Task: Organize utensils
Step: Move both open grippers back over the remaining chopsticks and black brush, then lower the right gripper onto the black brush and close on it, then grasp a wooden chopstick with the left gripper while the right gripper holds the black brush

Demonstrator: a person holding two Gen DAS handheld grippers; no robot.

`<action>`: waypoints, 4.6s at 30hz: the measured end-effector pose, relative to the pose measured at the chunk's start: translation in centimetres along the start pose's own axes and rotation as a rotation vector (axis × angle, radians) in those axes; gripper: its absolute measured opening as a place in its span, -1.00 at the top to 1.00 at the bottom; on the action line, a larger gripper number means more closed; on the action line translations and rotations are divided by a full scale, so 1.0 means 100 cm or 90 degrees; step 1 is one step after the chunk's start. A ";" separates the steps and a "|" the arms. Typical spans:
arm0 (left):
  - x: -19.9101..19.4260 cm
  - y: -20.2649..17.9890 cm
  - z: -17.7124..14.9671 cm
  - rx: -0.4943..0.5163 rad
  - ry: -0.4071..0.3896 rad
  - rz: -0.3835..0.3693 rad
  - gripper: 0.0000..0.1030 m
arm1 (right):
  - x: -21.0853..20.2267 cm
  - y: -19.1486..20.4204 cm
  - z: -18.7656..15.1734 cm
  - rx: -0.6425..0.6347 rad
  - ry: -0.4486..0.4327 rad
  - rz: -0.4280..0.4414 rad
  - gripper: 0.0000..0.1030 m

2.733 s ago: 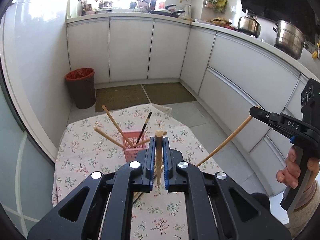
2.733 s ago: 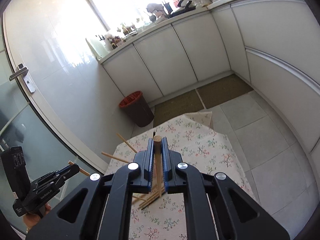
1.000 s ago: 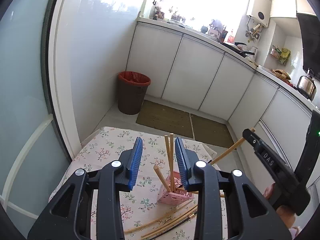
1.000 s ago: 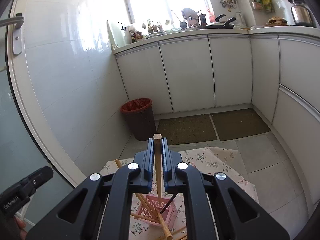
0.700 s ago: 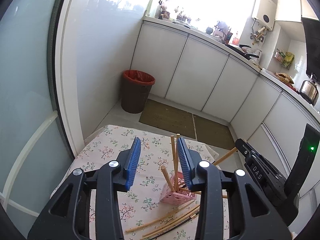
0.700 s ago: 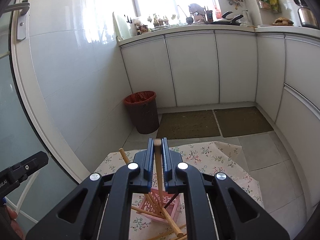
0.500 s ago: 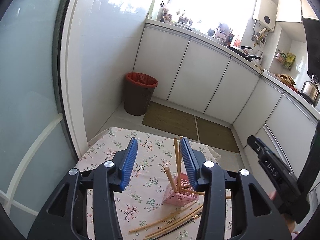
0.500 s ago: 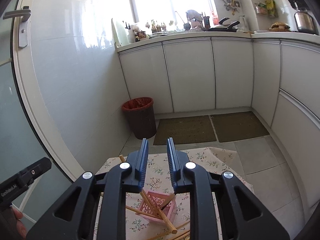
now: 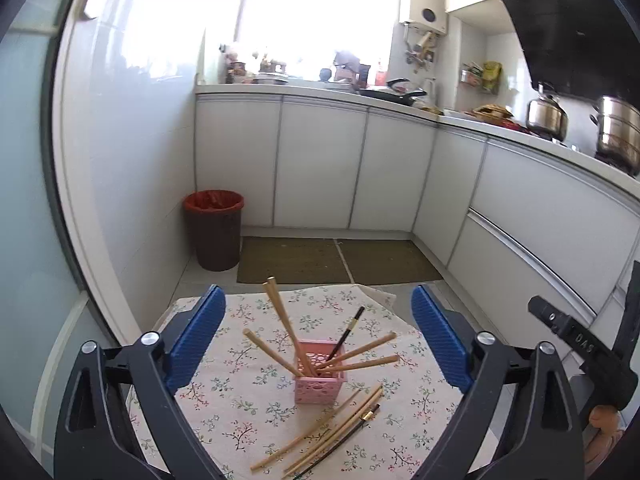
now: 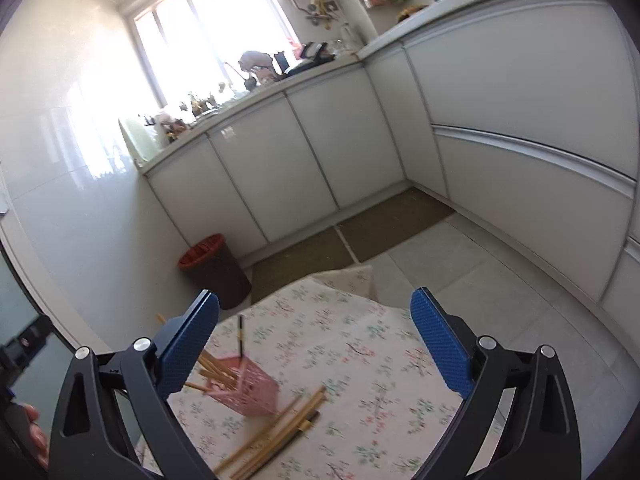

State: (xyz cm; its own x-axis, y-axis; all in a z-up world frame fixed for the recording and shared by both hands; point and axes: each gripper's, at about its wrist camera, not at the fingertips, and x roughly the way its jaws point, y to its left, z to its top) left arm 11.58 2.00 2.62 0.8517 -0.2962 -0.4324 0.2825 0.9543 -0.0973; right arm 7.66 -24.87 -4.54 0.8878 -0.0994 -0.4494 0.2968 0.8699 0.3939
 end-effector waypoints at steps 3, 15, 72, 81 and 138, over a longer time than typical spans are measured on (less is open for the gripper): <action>0.000 -0.034 -0.003 0.062 -0.002 -0.021 -0.86 | 0.000 -0.039 -0.022 0.003 0.033 -0.059 -0.82; 0.064 -0.180 -0.099 0.451 0.210 -0.135 -0.86 | 0.016 -0.164 -0.072 0.137 0.092 -0.222 -0.82; 0.069 -0.013 -0.162 0.117 0.390 -0.105 0.42 | 0.209 -0.035 -0.140 0.232 0.595 -0.002 0.29; 0.047 0.019 -0.134 0.032 0.314 -0.125 0.34 | 0.227 0.000 -0.152 0.263 0.593 -0.061 0.36; 0.291 -0.112 -0.200 0.354 0.657 -0.129 -0.04 | 0.128 -0.170 -0.147 0.328 0.519 -0.007 0.86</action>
State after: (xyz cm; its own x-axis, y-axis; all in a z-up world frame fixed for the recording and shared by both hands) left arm 24.38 -16.54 -26.79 0.0834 -0.0254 -0.9962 0.7403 0.6708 0.0449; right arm 8.79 -33.82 -28.77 0.4248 0.4293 -0.7970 0.5938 0.5324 0.6033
